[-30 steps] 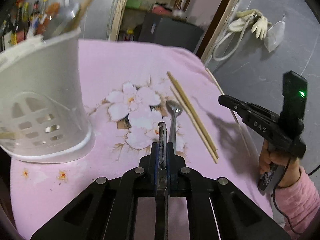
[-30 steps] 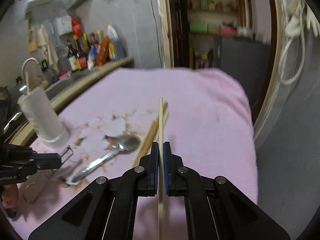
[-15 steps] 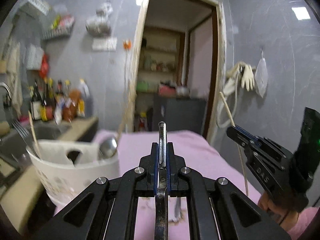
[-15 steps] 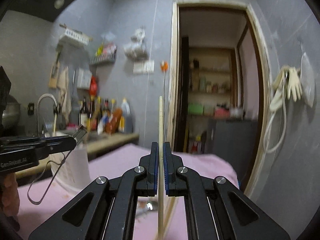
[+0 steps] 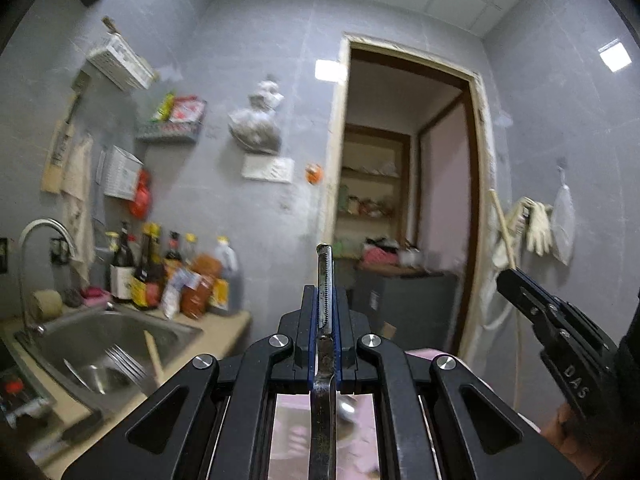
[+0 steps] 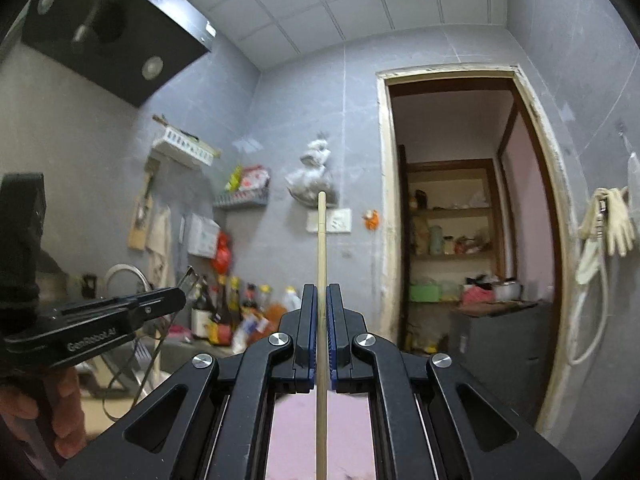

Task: Organize utensils
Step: 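Lift the fork and chopstick with both tools up over the white holder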

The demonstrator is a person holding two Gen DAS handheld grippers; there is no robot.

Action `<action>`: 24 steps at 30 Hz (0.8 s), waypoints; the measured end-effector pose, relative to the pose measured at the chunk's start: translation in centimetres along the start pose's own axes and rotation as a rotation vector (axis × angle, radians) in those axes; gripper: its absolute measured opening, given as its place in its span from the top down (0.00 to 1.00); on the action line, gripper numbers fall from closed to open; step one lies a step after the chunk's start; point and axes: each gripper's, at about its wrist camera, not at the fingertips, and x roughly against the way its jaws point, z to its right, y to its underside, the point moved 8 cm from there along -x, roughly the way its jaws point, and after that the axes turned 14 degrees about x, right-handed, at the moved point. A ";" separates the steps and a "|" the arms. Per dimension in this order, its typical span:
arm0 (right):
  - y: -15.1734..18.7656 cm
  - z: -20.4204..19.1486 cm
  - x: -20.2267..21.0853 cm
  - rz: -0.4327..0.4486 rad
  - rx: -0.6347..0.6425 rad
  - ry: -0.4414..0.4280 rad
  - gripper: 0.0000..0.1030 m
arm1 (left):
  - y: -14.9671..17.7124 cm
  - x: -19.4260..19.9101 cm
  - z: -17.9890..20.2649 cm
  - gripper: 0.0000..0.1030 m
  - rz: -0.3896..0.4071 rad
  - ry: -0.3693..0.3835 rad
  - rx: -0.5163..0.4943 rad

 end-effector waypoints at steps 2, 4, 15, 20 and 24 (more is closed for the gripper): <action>-0.7 -0.9 -1.0 0.023 -0.028 -0.025 0.97 | -1.2 0.0 -1.6 0.96 0.020 -0.022 0.018; -1.2 -1.7 -1.9 0.036 -0.064 -0.053 0.97 | -2.2 -0.3 -3.4 0.96 0.039 -0.043 0.047; -2.6 -5.5 -6.5 0.098 -0.146 -0.121 0.97 | -4.9 -1.4 -10.2 0.96 0.140 -0.093 0.166; -1.4 -6.3 -8.2 0.094 -0.162 -0.134 0.97 | -4.4 -2.7 -11.5 0.96 0.139 -0.110 0.187; 0.3 -6.5 -9.1 0.070 -0.186 -0.150 0.97 | -2.8 -3.9 -12.8 0.95 0.119 -0.147 0.219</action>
